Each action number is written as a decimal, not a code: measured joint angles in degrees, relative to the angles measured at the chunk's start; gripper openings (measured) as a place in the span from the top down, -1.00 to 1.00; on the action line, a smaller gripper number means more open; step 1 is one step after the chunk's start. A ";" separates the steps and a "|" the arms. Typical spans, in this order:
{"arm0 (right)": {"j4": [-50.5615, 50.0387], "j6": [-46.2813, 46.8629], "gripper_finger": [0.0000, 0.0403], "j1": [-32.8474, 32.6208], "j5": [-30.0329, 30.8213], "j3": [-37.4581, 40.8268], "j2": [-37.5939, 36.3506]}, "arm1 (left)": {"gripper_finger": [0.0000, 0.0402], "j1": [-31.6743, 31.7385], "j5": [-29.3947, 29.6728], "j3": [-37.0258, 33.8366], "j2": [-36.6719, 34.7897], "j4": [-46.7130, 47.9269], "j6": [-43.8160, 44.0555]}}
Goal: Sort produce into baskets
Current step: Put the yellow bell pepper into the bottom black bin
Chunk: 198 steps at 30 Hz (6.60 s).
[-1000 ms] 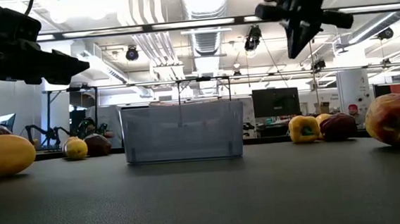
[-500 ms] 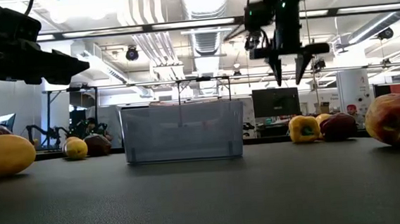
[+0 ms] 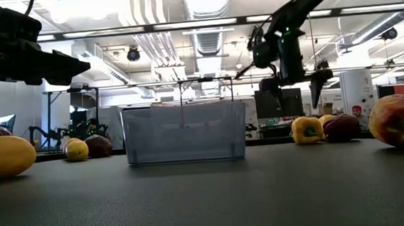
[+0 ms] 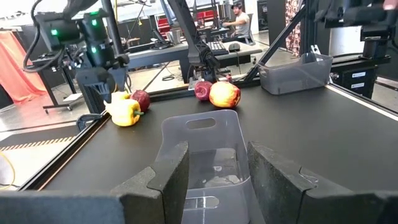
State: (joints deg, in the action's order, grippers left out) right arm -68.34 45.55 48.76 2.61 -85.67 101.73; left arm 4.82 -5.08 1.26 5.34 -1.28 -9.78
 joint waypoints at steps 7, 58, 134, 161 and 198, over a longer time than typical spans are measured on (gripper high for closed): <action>0.01 0.26 -0.99 1.02 -1.17 0.29 4.70 | 0.27 0.00 0.00 -0.01 0.00 -0.02 0.00; 1.06 21.68 -0.54 -41.46 -1.46 -1.28 -12.13 | 0.27 0.00 0.00 -0.02 0.00 -0.01 0.00; -17.28 84.10 -0.84 -93.82 11.62 0.05 -20.36 | 0.27 0.00 0.00 0.00 0.00 0.00 0.00; -14.87 8.69 -0.84 -16.85 17.26 -4.54 -17.63 | 0.27 0.00 0.00 0.00 0.00 -0.02 0.00; -1.18 -20.71 -0.84 14.99 10.19 -3.54 5.40 | 0.27 0.00 -0.02 -0.01 0.00 0.00 0.00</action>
State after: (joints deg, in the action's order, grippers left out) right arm -69.52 24.85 63.76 12.79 -89.21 107.13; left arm 4.82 -5.10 1.25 5.34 -1.28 -9.78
